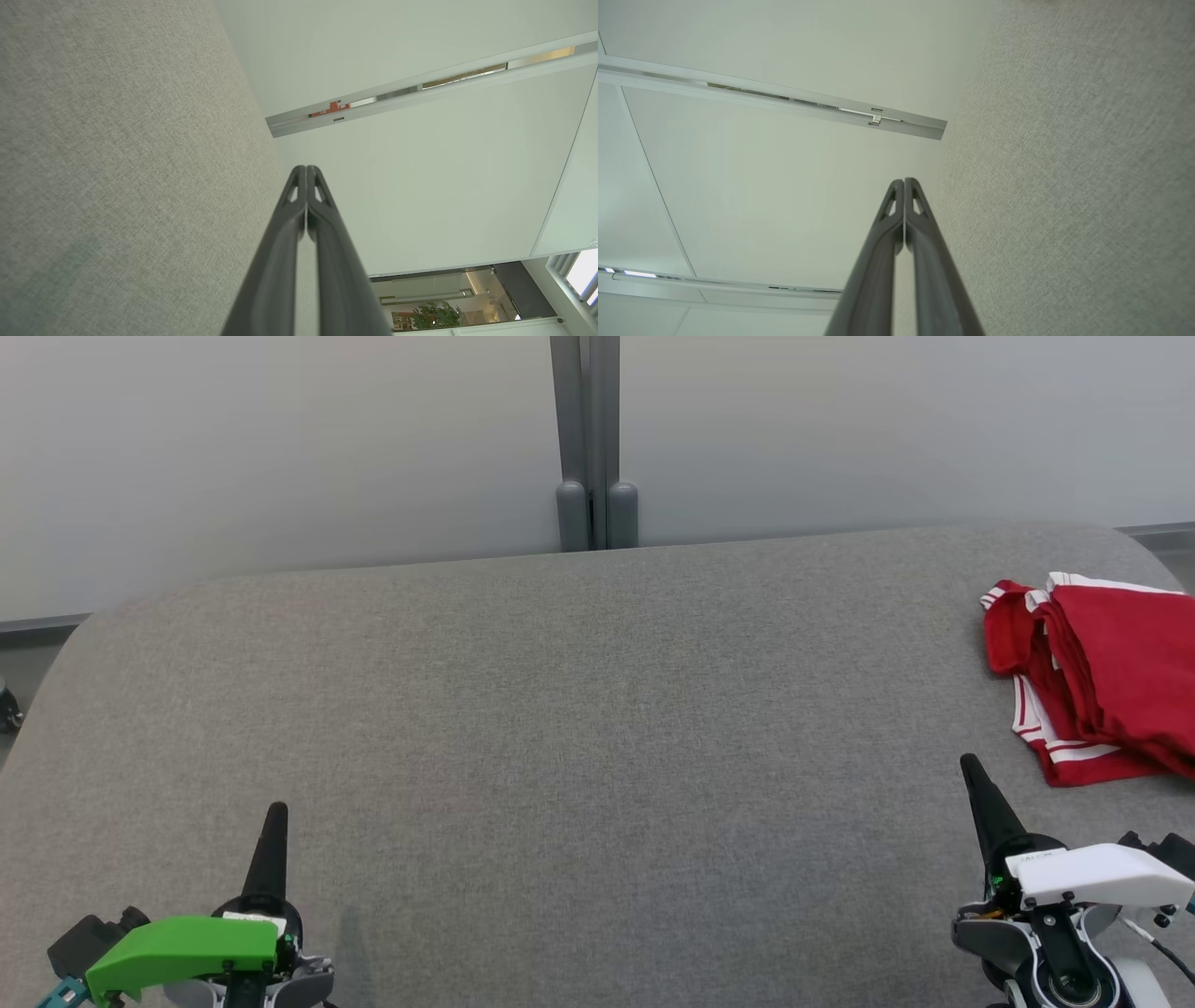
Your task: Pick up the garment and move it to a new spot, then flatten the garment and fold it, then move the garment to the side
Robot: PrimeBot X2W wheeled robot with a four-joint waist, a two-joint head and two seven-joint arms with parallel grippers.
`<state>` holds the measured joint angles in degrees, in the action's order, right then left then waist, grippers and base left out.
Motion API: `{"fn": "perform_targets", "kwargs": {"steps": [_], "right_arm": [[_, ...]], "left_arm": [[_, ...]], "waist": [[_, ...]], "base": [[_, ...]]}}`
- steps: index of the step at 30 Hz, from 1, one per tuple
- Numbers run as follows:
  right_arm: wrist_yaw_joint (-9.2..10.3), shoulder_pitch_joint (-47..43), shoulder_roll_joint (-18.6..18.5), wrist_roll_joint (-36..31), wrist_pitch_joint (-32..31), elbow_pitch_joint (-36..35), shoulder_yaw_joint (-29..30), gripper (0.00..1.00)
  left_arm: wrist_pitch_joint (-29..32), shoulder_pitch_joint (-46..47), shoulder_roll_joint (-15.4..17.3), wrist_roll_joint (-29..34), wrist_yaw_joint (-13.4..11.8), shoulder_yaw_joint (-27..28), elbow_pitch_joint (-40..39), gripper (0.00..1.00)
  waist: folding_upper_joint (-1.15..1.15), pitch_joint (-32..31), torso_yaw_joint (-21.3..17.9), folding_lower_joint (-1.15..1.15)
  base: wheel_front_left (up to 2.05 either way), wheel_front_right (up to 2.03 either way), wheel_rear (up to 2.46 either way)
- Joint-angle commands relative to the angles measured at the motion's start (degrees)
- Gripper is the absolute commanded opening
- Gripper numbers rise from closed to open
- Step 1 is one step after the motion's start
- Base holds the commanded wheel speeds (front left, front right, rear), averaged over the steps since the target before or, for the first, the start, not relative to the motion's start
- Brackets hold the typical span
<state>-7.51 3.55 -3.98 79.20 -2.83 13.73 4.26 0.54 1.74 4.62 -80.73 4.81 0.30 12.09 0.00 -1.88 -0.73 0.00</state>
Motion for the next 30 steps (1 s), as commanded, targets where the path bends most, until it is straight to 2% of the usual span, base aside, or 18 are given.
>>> {"fn": "perform_targets", "kwargs": {"steps": [1,30], "right_arm": [[0.02,1.11,0.12,1.25,-0.35,-0.13,0.31,0.0],[0.02,2.9,1.0,12.27,-3.63,0.31,2.23,0.0]], "left_arm": [[0.42,1.46,0.38,-1.35,0.47,0.57,0.01,0.0],[3.95,4.59,0.04,-12.62,2.71,3.82,1.8,0.0]], "waist": [[0.0,0.09,0.04,0.0],[0.0,1.84,0.66,0.0]], "base": [[0.0,0.0,0.0],[0.0,0.0,0.0]]}}
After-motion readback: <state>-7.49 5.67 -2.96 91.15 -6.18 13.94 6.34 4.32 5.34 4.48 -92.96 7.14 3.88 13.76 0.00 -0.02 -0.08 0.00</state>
